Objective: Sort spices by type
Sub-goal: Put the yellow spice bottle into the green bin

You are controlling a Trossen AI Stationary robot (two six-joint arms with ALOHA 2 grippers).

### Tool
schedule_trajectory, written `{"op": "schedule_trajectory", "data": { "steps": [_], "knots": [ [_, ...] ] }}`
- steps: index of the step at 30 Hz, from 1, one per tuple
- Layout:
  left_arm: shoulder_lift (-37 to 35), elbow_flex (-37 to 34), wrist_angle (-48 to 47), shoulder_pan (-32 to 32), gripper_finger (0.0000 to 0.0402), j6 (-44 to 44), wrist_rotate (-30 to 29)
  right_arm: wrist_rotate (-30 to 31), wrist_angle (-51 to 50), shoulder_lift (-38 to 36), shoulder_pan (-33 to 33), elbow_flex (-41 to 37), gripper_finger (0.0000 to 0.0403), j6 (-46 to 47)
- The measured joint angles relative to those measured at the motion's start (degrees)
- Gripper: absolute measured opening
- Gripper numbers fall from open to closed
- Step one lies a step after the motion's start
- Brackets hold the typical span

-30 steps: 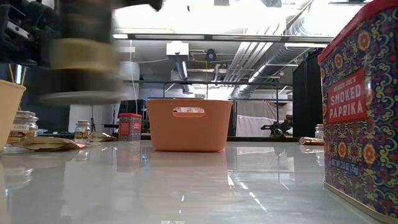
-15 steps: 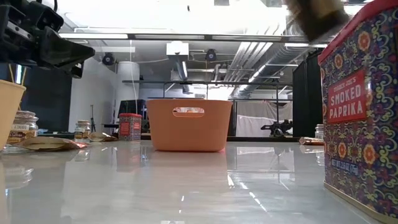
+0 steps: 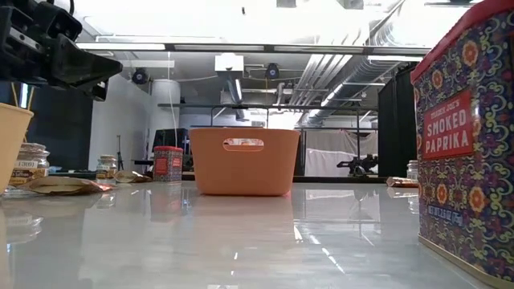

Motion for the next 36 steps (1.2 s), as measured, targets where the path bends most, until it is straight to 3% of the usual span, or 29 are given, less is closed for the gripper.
{"op": "schedule_trajectory", "data": {
  "steps": [10,15,25,36],
  "knots": [
    [-0.01,0.00,-0.01,0.00,0.0000,0.00,0.00,0.90,0.08,-0.56,11.99,-9.50,0.0234,18.64],
    [0.01,0.00,-0.02,-0.02,0.0000,0.00,0.00,1.79,0.40,-0.56,14.20,-15.54,0.0235,19.76],
    [0.01,0.00,0.00,-0.02,0.0000,0.00,0.00,7.25,10.41,-0.69,16.16,-24.11,0.0236,17.31],
    [0.00,0.00,-0.01,-0.01,0.0000,0.00,0.00,6.73,10.56,-0.68,18.08,-25.02,0.0241,14.32]
  ]
}}
